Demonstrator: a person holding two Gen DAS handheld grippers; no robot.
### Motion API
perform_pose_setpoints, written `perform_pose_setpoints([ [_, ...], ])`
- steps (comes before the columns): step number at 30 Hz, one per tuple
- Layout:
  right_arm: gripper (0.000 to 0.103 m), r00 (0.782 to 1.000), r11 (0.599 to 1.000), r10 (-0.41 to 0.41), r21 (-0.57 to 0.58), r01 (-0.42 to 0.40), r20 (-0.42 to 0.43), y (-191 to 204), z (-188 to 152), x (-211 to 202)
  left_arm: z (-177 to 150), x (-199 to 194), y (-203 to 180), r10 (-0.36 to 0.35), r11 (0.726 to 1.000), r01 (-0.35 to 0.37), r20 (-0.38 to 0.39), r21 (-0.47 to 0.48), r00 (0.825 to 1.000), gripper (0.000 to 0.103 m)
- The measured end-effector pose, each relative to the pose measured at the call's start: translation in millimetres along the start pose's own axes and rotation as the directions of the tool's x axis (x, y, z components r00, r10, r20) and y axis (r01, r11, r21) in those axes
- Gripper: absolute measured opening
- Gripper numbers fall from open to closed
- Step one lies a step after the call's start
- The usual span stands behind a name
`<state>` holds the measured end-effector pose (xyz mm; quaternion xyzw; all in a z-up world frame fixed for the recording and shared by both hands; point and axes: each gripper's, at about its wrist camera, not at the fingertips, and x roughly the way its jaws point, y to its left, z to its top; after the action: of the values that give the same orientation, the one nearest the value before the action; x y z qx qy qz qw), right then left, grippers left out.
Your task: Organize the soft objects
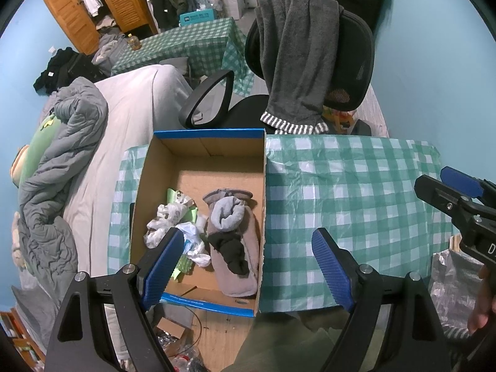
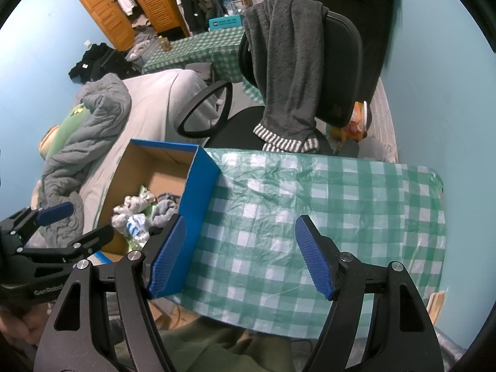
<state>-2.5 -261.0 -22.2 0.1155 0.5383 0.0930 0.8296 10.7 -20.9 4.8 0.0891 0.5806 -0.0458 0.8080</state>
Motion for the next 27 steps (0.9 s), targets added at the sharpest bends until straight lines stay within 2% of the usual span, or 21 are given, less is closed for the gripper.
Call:
perform_pose_setpoints([
  [27, 0.074, 1.0, 1.0, -0.001, -0.001, 0.001, 0.0, 0.3, 0.0, 0.7, -7.1, -5.5, -1.0, 0.011, 1.0, -0.011, 0.006, 0.013, 1.0, 0.086],
])
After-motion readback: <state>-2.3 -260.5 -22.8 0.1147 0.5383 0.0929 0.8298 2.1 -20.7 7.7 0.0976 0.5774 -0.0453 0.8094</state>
